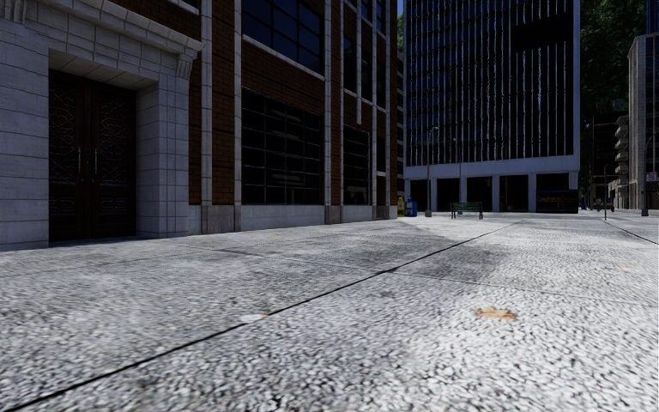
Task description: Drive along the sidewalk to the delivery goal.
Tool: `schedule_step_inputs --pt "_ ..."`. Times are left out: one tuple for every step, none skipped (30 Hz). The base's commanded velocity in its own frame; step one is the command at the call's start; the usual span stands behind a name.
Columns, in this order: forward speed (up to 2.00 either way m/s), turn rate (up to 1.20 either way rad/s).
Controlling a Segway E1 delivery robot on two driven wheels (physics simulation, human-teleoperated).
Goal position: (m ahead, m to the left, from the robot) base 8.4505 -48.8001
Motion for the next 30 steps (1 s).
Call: schedule_step_inputs --pt "0.0 0.0" --pt "0.0 0.0" --pt "0.0 0.0" --pt "0.0 0.0" --pt "0.0 0.0" --pt "0.0 0.0" --pt "0.0 0.0" --pt "0.0 0.0" --pt "0.0 0.0" --pt "0.0 0.0" --pt "0.0 0.0" --pt "0.0 0.0" --pt "0.0 0.0" --pt "0.0 0.0" --pt "0.0 0.0" --pt "0.0 0.0" --pt "0.0 0.0" --pt "0.0 0.0" --pt "0.0 0.0" --pt "0.0 0.0" --pt "0.0 0.0" --pt "0.0 0.0" --pt "0.0 0.0" --pt "0.0 0.0" --pt "0.0 0.0" --pt "0.0 0.0" --pt "0.0 0.0" --pt "0.0 0.0" --pt "0.0 0.0" --pt "0.0 0.0"
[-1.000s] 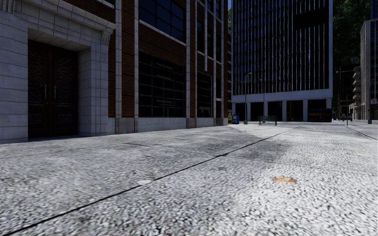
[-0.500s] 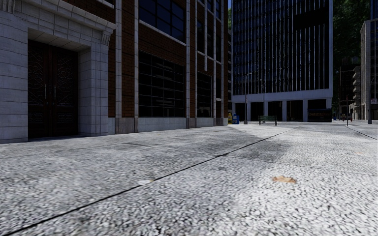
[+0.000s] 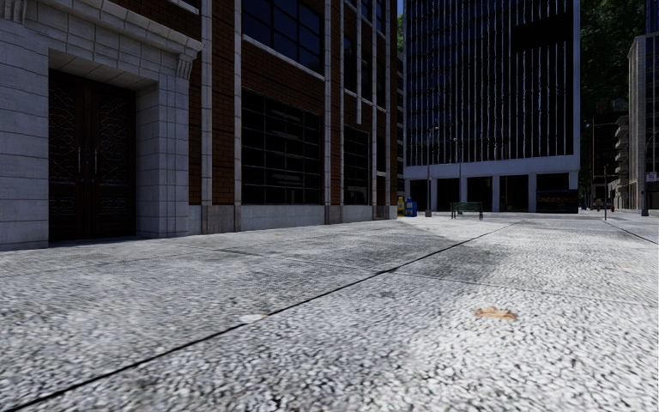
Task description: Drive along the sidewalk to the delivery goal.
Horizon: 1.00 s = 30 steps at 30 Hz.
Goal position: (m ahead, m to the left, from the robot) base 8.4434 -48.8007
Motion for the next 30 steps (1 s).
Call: schedule_step_inputs --pt "0.66 0.0" --pt "0.66 0.0" --pt "0.79 0.0" --pt "1.2 0.0" --pt "1.42 0.0" --pt "1.42 0.0" --pt "1.38 0.0" --pt "1.36 0.0" --pt "1.35 0.0" --pt "1.35 0.0" --pt "1.35 0.0" --pt "1.35 0.0" --pt "2.0 0.0" --pt "2.0 0.0" --pt "2.0 0.0" --pt "2.0 0.0" --pt "2.0 0.0" --pt "2.0 0.0" --pt "2.0 0.0" --pt "1.94 -0.04" --pt "1.94 -0.04" --pt "1.7 -0.16" --pt "1.63 -0.23" --pt "1.61 -0.31" --pt "1.61 -0.5" --pt "1.61 -0.5" --pt "1.61 -0.68" --pt "1.6 -0.75" --pt "1.58 -0.77" --pt "1.52 -0.78"
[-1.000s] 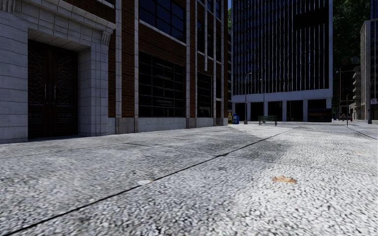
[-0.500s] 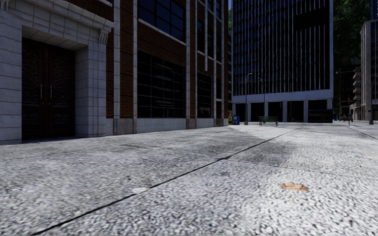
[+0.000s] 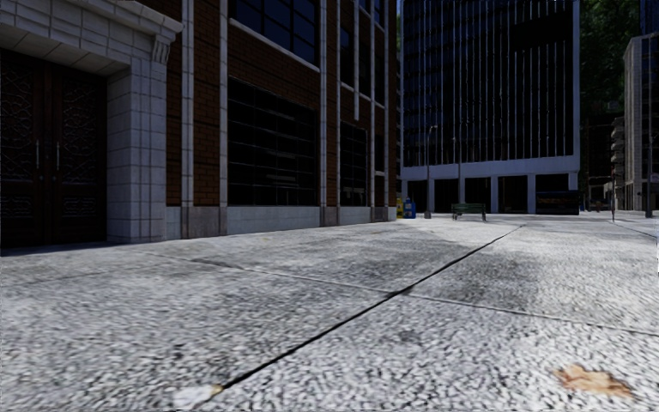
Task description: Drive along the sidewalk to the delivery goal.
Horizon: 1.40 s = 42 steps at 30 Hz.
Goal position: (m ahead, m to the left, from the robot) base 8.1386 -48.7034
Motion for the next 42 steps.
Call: schedule_step_inputs --pt "1.52 -0.78" --pt "1.43 -0.78" --pt "1.39 -0.79" --pt "1.38 -0.8" --pt "1.38 -0.83" --pt "1.38 -0.83" --pt "1.37 -0.84" --pt "1.37 -0.84" --pt "1.32 -0.99" --pt "1.27 -1.04" --pt "1.27 -1.04" --pt "1.25 -1.06" --pt "1.25 -1.06" --pt "1.25 -1.06" --pt "1.25 -1.05" --pt "1.25 -1.05" --pt "1.25 -1.05" --pt "1.25 -1.05" --pt "1.25 -1.05" --pt "1.25 -1.05" --pt "1.25 -1.05" --pt "1.25 -1.05" --pt "1.25 -1.05" --pt "1.25 -1.05" --pt "1.25 -1.05" --pt "1.25 -1.05" --pt "1.25 -1.05" --pt "1.25 -1.05" --pt "1.25 -1.05" --pt "1.25 -1.05" --pt "1.25 -1.05" --pt "1.25 -1.05" --pt "1.25 -1.05" --pt "1.25 -1.05" --pt "1.25 -1.05" --pt "1.25 -1.05" --pt "1.25 -1.05" --pt "1.25 -1.05" --pt "1.25 -1.05" --pt "1.25 -1.05" --pt "1.25 -1.05" --pt "1.25 -1.05"
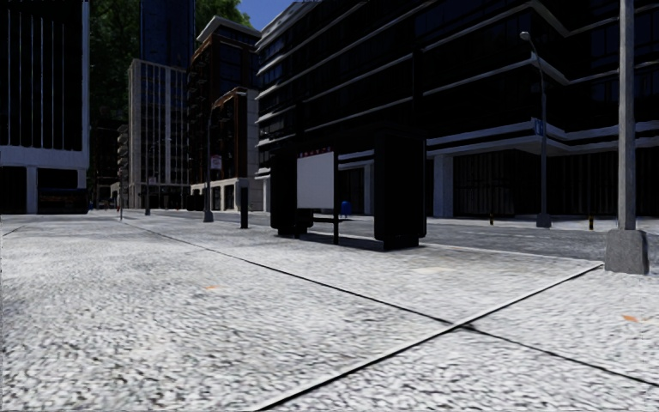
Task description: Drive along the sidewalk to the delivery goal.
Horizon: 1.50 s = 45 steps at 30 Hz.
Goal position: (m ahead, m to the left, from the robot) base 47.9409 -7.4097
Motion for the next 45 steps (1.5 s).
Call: schedule_step_inputs --pt "1.25 -1.05" --pt "1.25 -1.05" --pt "1.25 -1.05" --pt "1.25 -1.05" --pt "1.25 -1.05" --pt "1.25 -1.05" --pt "1.25 -1.05" --pt "1.25 -1.05" --pt "1.25 -1.05" --pt "1.25 -1.05" --pt "1.25 -1.05" --pt "1.25 -1.05" --pt "1.25 -1.05" --pt "1.25 -1.05" --pt "1.25 -1.05" --pt "1.26 -1.05" --pt "1.26 -1.05" --pt "1.26 -1.05" --pt "1.31 -1.05" --pt "1.31 -1.05" --pt "1.35 -1.05" --pt "1.35 -1.05" --pt "1.36 -1.05" --pt "1.36 -1.05" --pt "1.36 -1.05" --pt "1.36 -1.05" --pt "1.36 -1.05" --pt "1.36 -1.05" --pt "1.38 -1.05" --pt "1.42 -1.05" --pt "1.42 -1.05" --pt "1.44 -1.05" --pt "1.46 -1.05" --pt "1.47 -1.05" --pt "1.49 -1.05" --pt "1.49 -1.05" --pt "1.51 -1.05" --pt "1.52 -1.05" --pt "1.54 -1.05" --pt "1.55 -1.05" --pt "1.55 -1.05" --pt "1.55 -1.05" --pt "1.56 -1.05" --pt "1.57 -1.05" --pt "1.6 -1.05"
